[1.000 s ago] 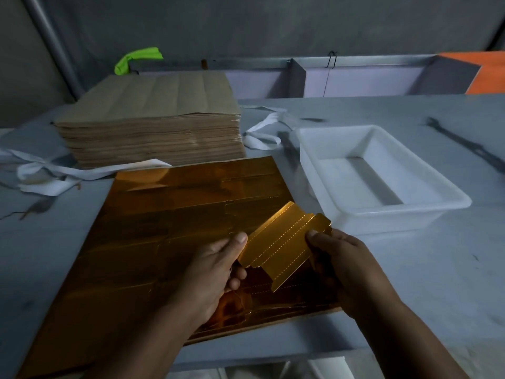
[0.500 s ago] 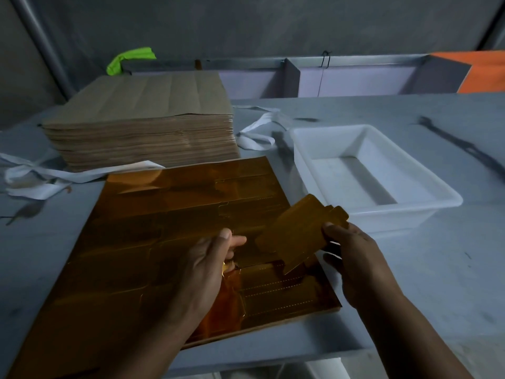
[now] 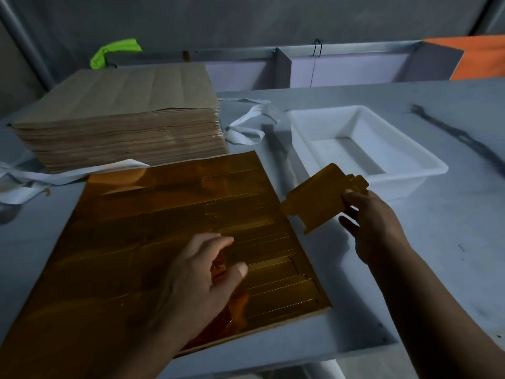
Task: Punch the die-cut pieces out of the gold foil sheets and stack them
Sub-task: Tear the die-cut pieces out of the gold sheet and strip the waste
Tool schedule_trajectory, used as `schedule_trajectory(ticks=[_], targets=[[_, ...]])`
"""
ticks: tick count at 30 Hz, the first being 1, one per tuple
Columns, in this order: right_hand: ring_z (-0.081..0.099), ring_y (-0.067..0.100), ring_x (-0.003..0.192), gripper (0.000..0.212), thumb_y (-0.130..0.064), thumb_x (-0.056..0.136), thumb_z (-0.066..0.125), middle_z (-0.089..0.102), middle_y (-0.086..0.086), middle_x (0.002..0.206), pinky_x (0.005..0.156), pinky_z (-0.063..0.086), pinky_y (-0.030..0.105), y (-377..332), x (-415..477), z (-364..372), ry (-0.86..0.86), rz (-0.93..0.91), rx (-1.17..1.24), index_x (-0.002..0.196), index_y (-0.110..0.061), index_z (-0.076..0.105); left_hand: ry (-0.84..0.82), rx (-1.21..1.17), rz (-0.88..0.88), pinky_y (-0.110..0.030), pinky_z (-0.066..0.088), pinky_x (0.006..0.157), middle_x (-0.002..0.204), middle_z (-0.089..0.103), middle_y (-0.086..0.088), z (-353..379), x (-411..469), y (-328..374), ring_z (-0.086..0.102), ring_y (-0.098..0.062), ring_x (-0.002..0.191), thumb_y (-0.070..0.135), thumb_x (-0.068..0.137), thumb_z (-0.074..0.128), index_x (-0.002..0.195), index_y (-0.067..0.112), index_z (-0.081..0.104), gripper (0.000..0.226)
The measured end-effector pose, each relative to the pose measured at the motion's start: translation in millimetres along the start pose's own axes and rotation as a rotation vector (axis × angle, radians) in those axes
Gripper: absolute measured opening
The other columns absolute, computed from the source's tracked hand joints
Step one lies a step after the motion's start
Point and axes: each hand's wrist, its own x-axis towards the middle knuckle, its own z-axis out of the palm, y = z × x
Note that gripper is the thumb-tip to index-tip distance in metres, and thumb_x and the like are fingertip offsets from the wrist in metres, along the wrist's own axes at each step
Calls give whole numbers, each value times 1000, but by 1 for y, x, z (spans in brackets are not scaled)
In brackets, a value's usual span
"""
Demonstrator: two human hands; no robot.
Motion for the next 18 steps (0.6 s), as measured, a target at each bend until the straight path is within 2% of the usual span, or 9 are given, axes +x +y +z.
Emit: schedule_trajectory(ticks=[1, 2, 4, 6, 9, 11, 13, 16, 18], targets=[[66, 15, 99, 7, -19, 97, 59, 69, -1, 103, 86, 50, 32, -2, 5, 1, 3, -1, -6, 94, -24, 63, -74, 94, 16, -28, 31, 107, 144, 18, 26, 2, 0, -2, 14, 3, 133, 77, 79, 44, 144, 51, 27, 72], [66, 14, 99, 7, -19, 97, 59, 69, -1, 104, 84, 50, 31, -3, 10, 2, 12, 1, -7, 95, -24, 62, -123, 182, 53, -32, 17, 115, 149, 4, 31, 5, 0, -3, -2, 5, 136, 85, 75, 41, 148, 51, 14, 85], [66, 13, 99, 6, -20, 96, 59, 68, -2, 104, 80, 50, 29, -7, 18, 4, 37, 12, 3, 94, -26, 61, -162, 324, 126, -31, -10, 114, 149, -18, 34, 12, 0, -3, -28, 7, 133, 96, 65, 29, 150, 49, -6, 103], [66, 13, 97, 6, -20, 97, 59, 68, -3, 102, 74, 51, 28, -8, 21, 4, 44, 31, 16, 94, -26, 60, -192, 391, 144, -31, -19, 112, 152, -26, 28, 17, 0, -4, -36, 4, 133, 100, 58, 16, 149, 48, -16, 110], [66, 16, 88, 5, -21, 97, 58, 68, 0, 96, 66, 52, 26, -3, 20, 1, 27, 80, -3, 93, -20, 62, -237, 430, 139, -31, -22, 112, 154, -31, 22, 19, -3, -5, -38, 0, 135, 100, 54, -3, 144, 47, -26, 106], [64, 19, 79, 8, -20, 95, 59, 66, 4, 89, 61, 51, 25, 4, 17, -4, 20, 114, -31, 91, -16, 63, -231, 432, 143, -31, -22, 112, 153, -31, 23, 19, -4, -5, -37, 1, 135, 99, 55, -6, 143, 47, -26, 104], [61, 22, 79, 9, -23, 94, 60, 64, 6, 86, 63, 47, 30, 10, 12, -11, 22, 140, -62, 90, -15, 64, -213, 393, 134, -31, -18, 114, 155, -23, 25, 17, -2, -2, -29, 1, 139, 97, 62, -5, 149, 47, -15, 101], [63, 22, 78, 13, -27, 94, 62, 64, 7, 83, 70, 47, 35, 15, 7, -21, 39, 158, -82, 89, -15, 63, -185, 323, 59, -35, 8, 118, 159, 2, 22, 11, 5, 5, -1, -7, 146, 87, 78, 18, 151, 47, 4, 84], [63, 23, 78, 13, -25, 95, 61, 64, 8, 82, 74, 48, 36, 16, 5, -27, 51, 164, -73, 88, -15, 63, -160, 303, 10, -33, 27, 110, 155, 17, 19, 7, 10, 7, 18, -11, 142, 74, 86, 37, 150, 45, 14, 74]])
